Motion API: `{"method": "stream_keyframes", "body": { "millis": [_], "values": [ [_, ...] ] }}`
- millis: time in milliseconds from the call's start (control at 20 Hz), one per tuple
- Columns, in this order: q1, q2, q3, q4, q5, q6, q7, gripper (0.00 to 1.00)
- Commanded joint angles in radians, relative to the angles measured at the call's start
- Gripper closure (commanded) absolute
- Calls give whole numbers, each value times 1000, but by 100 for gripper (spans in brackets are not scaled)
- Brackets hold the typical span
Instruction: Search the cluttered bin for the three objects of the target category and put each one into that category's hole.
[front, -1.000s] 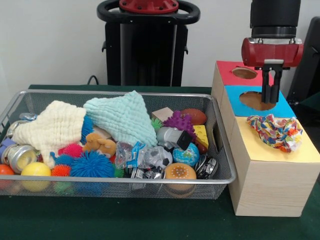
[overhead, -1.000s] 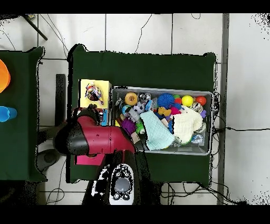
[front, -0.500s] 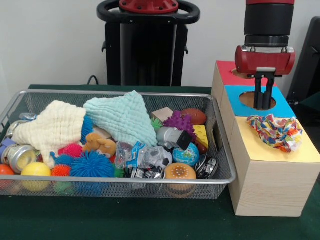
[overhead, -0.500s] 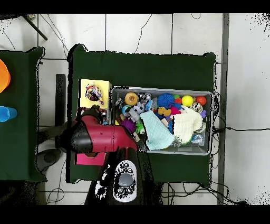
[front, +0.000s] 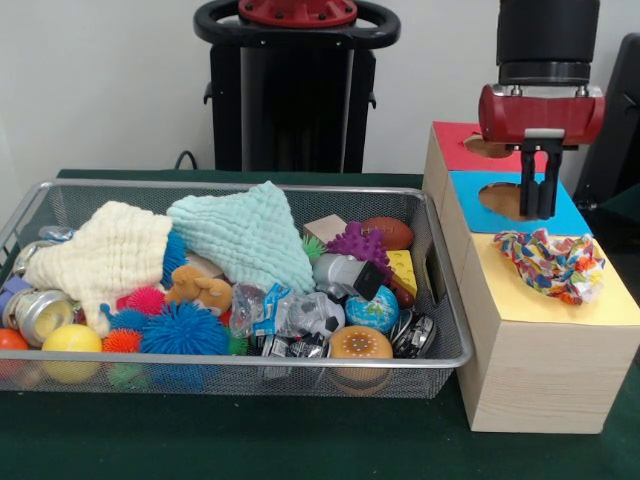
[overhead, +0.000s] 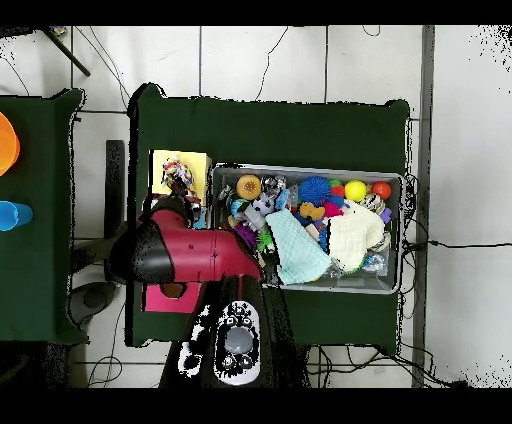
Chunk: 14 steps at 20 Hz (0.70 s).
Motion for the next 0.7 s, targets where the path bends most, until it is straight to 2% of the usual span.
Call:
{"method": "stream_keyframes", "body": {
  "millis": [50,200,350,550,700],
  "values": [
    [4,-28,10,-37,38,175,148,100],
    [13,-74,-1,-17,43,220,159,100],
    [9,-87,0,-16,45,240,163,100],
    [13,-82,-6,-37,44,242,172,100],
    [30,-50,-22,-70,44,221,190,100]
  ]
}}
